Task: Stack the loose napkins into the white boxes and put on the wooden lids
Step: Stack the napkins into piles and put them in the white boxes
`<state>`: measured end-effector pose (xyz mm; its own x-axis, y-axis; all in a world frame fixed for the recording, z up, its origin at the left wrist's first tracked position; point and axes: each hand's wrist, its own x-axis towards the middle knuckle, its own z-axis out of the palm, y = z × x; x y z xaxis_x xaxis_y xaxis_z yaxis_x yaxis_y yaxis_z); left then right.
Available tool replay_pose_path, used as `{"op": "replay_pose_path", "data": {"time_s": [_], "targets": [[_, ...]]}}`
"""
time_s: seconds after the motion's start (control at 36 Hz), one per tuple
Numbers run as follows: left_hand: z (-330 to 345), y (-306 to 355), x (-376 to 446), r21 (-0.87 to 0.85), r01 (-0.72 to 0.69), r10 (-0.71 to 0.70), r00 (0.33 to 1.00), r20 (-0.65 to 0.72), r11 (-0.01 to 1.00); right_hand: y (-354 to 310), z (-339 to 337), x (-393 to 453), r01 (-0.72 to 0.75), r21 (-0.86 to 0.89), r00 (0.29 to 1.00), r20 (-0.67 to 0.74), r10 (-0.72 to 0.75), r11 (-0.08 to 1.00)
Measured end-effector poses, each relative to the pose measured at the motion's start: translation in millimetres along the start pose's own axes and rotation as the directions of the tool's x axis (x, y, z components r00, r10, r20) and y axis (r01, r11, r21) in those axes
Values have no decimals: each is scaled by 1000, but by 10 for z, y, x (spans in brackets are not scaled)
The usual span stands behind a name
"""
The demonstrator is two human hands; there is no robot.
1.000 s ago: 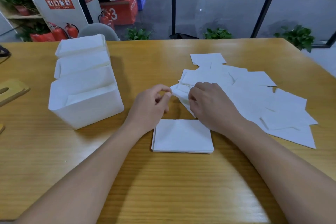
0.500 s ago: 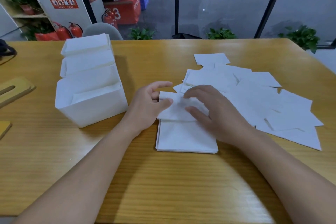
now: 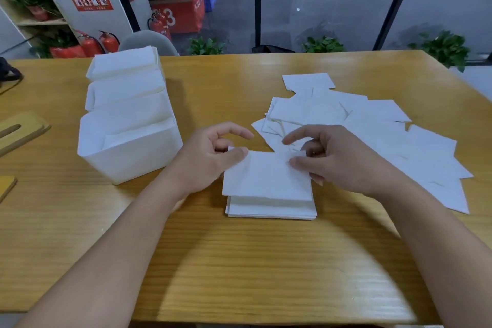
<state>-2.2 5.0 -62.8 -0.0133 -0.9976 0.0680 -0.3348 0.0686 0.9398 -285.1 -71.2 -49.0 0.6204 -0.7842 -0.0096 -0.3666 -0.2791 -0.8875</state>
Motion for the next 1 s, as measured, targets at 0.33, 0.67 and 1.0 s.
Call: {"op": "replay_pose_path", "data": {"time_s": [0.33, 0.67, 1.0], "targets": [[32, -29, -42, 290, -36, -22, 981, 193, 956, 25, -38, -25, -57, -249, 992, 97, 83, 967], [1, -56, -25, 373, -76, 21, 988, 150, 925, 191, 81, 116, 19, -395, 949, -283, -141, 918], [124, -123, 10, 428, -88, 115, 993, -38, 900, 185, 359, 250, 56, -675, 944, -204, -259, 736]]}}
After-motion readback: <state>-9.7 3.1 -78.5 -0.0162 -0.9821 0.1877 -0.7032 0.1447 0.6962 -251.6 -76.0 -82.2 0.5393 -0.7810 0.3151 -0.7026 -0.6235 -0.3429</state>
